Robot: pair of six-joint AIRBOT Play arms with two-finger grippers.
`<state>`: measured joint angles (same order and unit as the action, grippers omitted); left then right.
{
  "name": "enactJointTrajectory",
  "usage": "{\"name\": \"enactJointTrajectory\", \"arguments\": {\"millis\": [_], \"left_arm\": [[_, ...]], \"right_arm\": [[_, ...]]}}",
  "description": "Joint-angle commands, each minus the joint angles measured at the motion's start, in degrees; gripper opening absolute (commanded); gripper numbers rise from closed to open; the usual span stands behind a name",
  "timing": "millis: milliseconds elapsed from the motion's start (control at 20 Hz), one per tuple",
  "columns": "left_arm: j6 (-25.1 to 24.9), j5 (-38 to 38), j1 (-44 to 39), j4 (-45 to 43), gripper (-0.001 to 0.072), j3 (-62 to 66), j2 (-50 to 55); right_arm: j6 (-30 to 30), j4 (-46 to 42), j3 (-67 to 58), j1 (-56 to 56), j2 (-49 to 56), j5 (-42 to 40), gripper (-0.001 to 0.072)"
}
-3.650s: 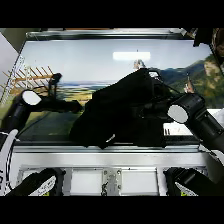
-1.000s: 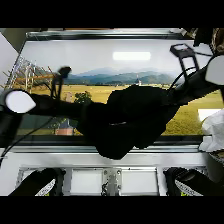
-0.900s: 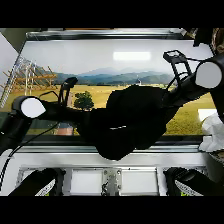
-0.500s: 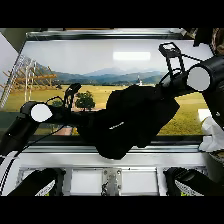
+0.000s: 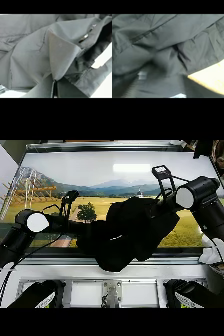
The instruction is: Fold the clothes and pants, and hang the long-sleeved shirts on hangers.
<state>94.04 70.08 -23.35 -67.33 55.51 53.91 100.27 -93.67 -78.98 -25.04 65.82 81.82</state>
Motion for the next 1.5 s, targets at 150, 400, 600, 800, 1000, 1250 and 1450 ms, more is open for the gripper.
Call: {"name": "enactJointTrajectory", "arguments": {"millis": [150, 400, 600, 800, 1000, 1250, 1450], "left_arm": [[-0.1, 0.2, 0.1, -0.6, 0.0011, -0.6, 0.0], [-0.1, -0.1, -1.1, -0.5, 0.001, -0.6, 0.0], [-0.1, -2.5, -3.9, -0.6, 0.001, -0.6, 0.0], [-0.1, -3.0, -4.6, -0.6, 0.001, -0.6, 0.0], [-0.1, -3.0, -4.6, -0.6, 0.001, -0.6, 0.0], [-0.1, -3.0, -4.6, -0.6, 0.0011, -0.6, 0.0], [-0.1, -2.6, -4.5, -0.7, 0.001, -0.6, 0.0]], "right_arm": [[5.9, 0.5, 1.7, 0.0, -4.2, 0.2, 0.0615], [14.8, 3.5, 6.1, -0.1, -3.9, -6.4, 0.0613], [14.4, 5.0, 1.7, -0.1, 5.6, -6.3, 0.0611], [12.8, 5.0, -7.4, -0.2, 18.1, 2.5, 0.0612], [12.2, 5.0, -11.6, -1.5, 24.6, 5.6, 0.0611], [10.1, 4.3, -11.7, -2.7, 25.9, 9.3, 0.0572], [4.7, 0.4, -11.6, -2.7, 25.7, 19.0, 0.0434]]}}
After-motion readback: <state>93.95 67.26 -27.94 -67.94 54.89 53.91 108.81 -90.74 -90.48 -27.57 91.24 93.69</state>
